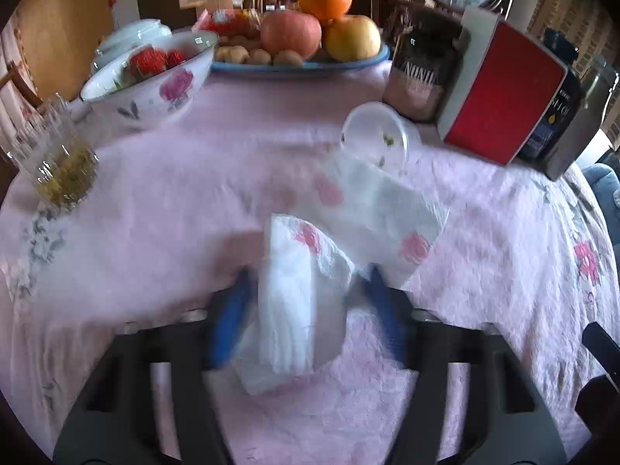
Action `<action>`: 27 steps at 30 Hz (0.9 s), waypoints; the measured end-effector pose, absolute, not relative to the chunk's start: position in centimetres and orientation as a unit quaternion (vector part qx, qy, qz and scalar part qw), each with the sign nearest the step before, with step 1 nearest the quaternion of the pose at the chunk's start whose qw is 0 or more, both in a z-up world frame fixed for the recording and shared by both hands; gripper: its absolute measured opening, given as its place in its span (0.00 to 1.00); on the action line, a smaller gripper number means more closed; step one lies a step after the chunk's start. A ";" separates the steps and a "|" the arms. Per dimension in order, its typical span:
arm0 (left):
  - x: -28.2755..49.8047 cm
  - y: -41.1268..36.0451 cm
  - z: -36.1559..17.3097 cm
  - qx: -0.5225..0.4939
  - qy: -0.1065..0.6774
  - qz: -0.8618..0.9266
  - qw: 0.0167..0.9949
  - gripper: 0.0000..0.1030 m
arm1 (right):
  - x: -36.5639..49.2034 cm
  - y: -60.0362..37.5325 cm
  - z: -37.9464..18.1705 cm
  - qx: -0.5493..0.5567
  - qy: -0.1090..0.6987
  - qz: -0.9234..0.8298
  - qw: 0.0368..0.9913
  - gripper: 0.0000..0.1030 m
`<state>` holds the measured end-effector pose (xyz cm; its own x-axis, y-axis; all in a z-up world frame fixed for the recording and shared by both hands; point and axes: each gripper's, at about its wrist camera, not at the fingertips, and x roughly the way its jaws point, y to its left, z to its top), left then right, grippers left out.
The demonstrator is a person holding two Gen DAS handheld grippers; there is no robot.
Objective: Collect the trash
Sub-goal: 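Grasp the pink-printed white tissue with the left tool while the right tool grasps the clear plastic cup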
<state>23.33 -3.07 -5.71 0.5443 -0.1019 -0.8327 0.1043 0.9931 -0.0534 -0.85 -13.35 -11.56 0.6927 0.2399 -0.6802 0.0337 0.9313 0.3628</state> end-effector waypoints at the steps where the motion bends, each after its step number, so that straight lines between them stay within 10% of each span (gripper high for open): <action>1: 23.1 -3.1 -5.5 0.005 0.473 -0.063 0.879 0.20 | -0.7 -13.5 -11.8 0.178 0.391 0.051 0.902 0.91; 27: 18.7 7.6 -2.7 -0.099 0.436 -0.046 0.893 0.13 | 12.1 -4.2 -11.9 0.012 0.398 0.073 0.914 0.90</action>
